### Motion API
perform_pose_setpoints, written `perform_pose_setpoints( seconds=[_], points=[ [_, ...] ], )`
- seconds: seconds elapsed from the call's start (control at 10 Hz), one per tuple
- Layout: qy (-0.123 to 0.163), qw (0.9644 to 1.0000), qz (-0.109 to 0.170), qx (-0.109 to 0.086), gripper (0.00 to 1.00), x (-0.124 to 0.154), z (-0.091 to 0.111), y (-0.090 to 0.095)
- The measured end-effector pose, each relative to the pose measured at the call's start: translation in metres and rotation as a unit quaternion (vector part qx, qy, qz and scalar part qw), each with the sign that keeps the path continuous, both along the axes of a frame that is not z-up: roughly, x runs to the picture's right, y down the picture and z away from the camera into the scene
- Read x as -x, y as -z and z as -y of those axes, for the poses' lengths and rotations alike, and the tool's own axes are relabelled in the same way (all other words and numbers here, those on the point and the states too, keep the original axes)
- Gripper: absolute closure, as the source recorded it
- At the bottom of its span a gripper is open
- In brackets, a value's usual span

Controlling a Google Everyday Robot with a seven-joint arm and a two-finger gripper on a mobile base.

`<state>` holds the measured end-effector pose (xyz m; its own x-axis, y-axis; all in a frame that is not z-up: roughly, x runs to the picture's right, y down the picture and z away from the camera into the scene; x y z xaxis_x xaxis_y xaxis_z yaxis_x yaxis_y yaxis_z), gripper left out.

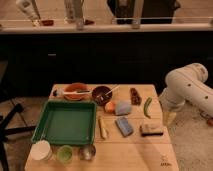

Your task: Wipe table surface with eraser

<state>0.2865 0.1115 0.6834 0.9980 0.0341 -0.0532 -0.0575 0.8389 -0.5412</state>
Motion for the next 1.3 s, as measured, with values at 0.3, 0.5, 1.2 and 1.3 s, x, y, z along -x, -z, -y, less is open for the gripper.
perform_pose_setpoints(
  seconds=[0.3, 0.5, 1.2, 1.3],
  points=[
    [-0.002, 1.0000, 0.000, 0.000, 0.20, -0.001, 0.000, 0.000],
    [-0.020, 0.9997, 0.016, 0.003, 0.20, -0.005, -0.005, -0.005],
    [-0.064, 0.9947, 0.080, -0.002, 0.20, -0.014, -0.057, -0.048],
    [-0.065, 0.9947, 0.079, -0.002, 0.20, -0.015, -0.057, -0.048]
  ],
)
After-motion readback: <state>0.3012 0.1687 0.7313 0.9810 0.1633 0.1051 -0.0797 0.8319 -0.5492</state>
